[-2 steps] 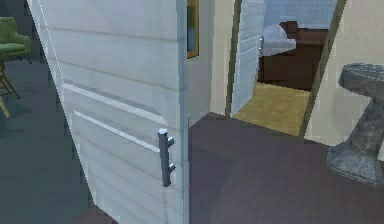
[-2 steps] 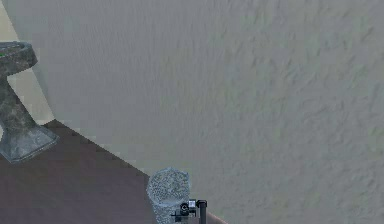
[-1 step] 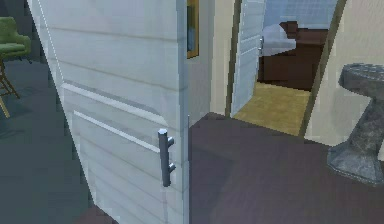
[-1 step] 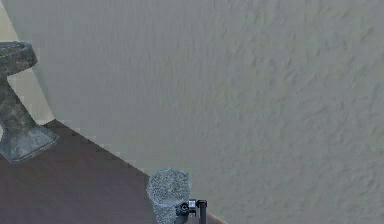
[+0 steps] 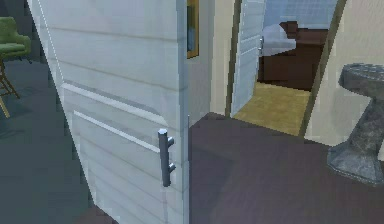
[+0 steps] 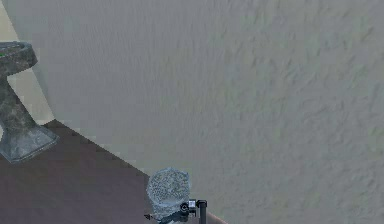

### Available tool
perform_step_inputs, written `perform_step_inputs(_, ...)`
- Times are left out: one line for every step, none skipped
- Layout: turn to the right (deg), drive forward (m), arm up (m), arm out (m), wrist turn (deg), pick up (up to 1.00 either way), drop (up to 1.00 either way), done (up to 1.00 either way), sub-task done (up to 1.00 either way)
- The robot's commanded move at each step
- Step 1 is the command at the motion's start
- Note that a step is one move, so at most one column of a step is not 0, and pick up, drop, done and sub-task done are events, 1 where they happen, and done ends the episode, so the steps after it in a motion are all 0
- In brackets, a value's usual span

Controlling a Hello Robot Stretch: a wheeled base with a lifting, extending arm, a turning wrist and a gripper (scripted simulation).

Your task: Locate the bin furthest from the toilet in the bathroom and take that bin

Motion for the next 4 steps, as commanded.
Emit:
perform_step_inputs(0.0,0.00,0.00,0.00,45.0,0.00,0.00,0.00,0.00)
perform_step_inputs(0.0,0.00,0.00,0.00,12.0,0.00,0.00,0.00,0.00)
perform_step_inputs(0.0,0.00,0.00,0.00,0.0,1.00,0.00,0.00,0.00)
perform_step_inputs(0.0,0.00,0.10,0.00,0.0,0.00,0.00,0.00,0.00)
